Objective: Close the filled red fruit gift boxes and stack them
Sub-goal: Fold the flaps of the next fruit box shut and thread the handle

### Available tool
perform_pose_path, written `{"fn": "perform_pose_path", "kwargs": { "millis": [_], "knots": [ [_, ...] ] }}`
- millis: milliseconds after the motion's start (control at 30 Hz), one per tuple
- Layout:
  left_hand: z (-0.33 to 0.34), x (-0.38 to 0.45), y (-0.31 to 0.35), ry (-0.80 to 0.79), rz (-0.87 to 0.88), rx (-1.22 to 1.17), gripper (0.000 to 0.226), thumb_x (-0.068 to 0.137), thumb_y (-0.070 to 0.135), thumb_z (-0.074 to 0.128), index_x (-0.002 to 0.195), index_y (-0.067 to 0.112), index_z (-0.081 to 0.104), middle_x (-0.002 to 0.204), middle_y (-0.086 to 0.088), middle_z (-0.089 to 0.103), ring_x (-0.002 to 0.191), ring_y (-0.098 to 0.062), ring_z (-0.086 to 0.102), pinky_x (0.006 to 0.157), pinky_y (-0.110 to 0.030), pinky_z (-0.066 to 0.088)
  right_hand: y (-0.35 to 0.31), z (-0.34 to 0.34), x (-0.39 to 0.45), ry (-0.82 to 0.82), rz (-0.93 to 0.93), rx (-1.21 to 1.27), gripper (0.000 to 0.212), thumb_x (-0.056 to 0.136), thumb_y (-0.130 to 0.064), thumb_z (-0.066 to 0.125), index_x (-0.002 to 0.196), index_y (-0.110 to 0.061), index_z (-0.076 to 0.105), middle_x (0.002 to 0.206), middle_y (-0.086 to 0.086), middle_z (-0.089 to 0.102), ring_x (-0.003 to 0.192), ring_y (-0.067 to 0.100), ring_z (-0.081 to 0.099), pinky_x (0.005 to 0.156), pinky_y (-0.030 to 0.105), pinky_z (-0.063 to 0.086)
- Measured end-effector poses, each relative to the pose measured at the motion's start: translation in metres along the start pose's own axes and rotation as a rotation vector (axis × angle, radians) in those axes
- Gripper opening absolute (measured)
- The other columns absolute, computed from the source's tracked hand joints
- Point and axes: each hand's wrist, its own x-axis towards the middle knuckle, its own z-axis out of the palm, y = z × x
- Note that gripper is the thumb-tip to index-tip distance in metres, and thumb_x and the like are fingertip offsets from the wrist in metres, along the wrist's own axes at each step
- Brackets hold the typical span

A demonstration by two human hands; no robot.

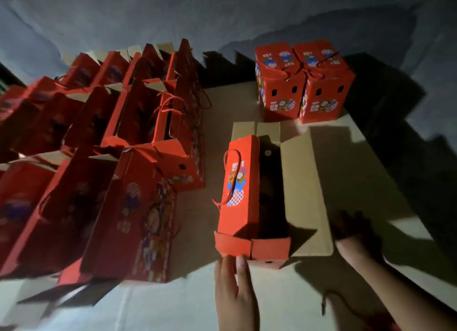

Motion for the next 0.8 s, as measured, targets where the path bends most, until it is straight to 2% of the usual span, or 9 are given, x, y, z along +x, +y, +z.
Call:
{"fn": "perform_pose_path", "kwargs": {
  "millis": [100,167,267,367,433,533,600,700,800],
  "knots": [
    [-0.053,-0.030,-0.026,-0.118,-0.009,0.006,0.032,0.103,0.053,0.045,0.093,0.029,0.063,0.097,0.002,0.059,0.099,-0.027,0.062,0.083,-0.059,0.054,-0.078,-0.039,-0.056,-0.046,-0.104,0.290,0.077,0.103,-0.066,0.034,0.167,-0.025,0.022,0.172,0.006,0.024,0.157,0.031,0.024,0.125,0.055,0.028],
    [-0.092,-0.040,-0.041,-0.180,-0.039,0.022,0.043,0.094,0.070,0.037,0.097,0.037,0.064,0.100,0.009,0.059,0.100,-0.019,0.063,0.075,-0.048,0.059,-0.090,-0.043,-0.094,-0.091,-0.135,0.620,0.070,0.105,-0.055,0.045,0.165,-0.025,0.028,0.169,0.002,0.031,0.155,0.028,0.031,0.124,0.054,0.031],
    [-0.148,-0.045,-0.060,-0.276,-0.079,0.061,0.046,0.095,0.075,0.033,0.106,0.043,0.064,0.103,0.015,0.059,0.099,-0.007,0.063,0.063,-0.030,0.058,-0.103,-0.041,-0.142,-0.165,-0.058,0.937,0.053,0.109,-0.037,0.050,0.159,-0.022,0.041,0.163,0.004,0.043,0.149,0.028,0.042,0.121,0.050,0.036],
    [-0.202,-0.036,-0.080,-0.356,-0.097,0.098,0.031,0.109,0.052,0.033,0.110,0.047,0.064,0.109,0.015,0.058,0.106,-0.008,0.063,0.072,-0.035,0.060,-0.119,-0.044,-0.180,-0.089,0.058,1.205,0.046,0.103,-0.048,0.059,0.142,-0.024,0.063,0.141,0.003,0.064,0.133,0.028,0.058,0.115,0.050,0.045],
    [-0.229,-0.024,-0.088,-0.400,-0.129,0.132,0.032,0.113,0.039,0.031,0.115,0.047,0.063,0.117,0.008,0.056,0.114,-0.015,0.062,0.080,-0.045,0.063,-0.119,-0.043,-0.199,-0.103,0.136,1.327,0.045,0.099,-0.054,0.063,0.137,-0.029,0.068,0.138,0.000,0.067,0.132,0.025,0.059,0.117,0.052,0.043],
    [-0.252,-0.014,-0.077,-0.416,-0.250,0.023,0.043,0.102,0.065,0.029,0.121,0.050,0.064,0.127,0.000,0.061,0.114,-0.020,0.066,0.083,-0.051,0.064,-0.120,-0.041,-0.223,-0.250,0.096,1.306,0.044,0.096,-0.067,0.058,0.131,-0.043,0.067,0.132,-0.012,0.069,0.132,0.015,0.057,0.119,0.053,0.037],
    [-0.260,-0.012,-0.065,-0.476,-0.309,-0.069,0.056,0.096,0.080,0.028,0.132,0.053,0.060,0.132,0.005,0.067,0.118,-0.020,0.067,0.081,-0.049,0.065,-0.123,-0.041,-0.235,-0.299,0.088,1.273,0.057,0.085,-0.076,0.064,0.130,-0.043,0.068,0.127,-0.015,0.072,0.127,0.014,0.061,0.114,0.050,0.044],
    [-0.265,-0.014,-0.047,-0.531,-0.400,-0.168,0.070,0.087,0.093,0.032,0.136,0.051,0.061,0.132,0.002,0.070,0.121,-0.029,0.065,0.083,-0.052,0.064,-0.122,-0.042,-0.252,-0.275,0.053,1.186,0.062,0.063,-0.078,0.080,0.112,-0.041,0.076,0.115,-0.013,0.077,0.115,0.015,0.069,0.093,0.039,0.055],
    [-0.272,-0.020,-0.034,-0.599,-0.399,-0.202,0.076,0.079,0.099,0.034,0.141,0.058,0.053,0.143,0.010,0.063,0.131,-0.025,0.060,0.095,-0.060,0.059,-0.110,-0.043,-0.271,-0.203,0.006,1.084,0.049,0.064,-0.073,0.082,0.097,-0.037,0.078,0.098,-0.006,0.079,0.101,0.017,0.073,0.086,0.040,0.058]
  ]
}}
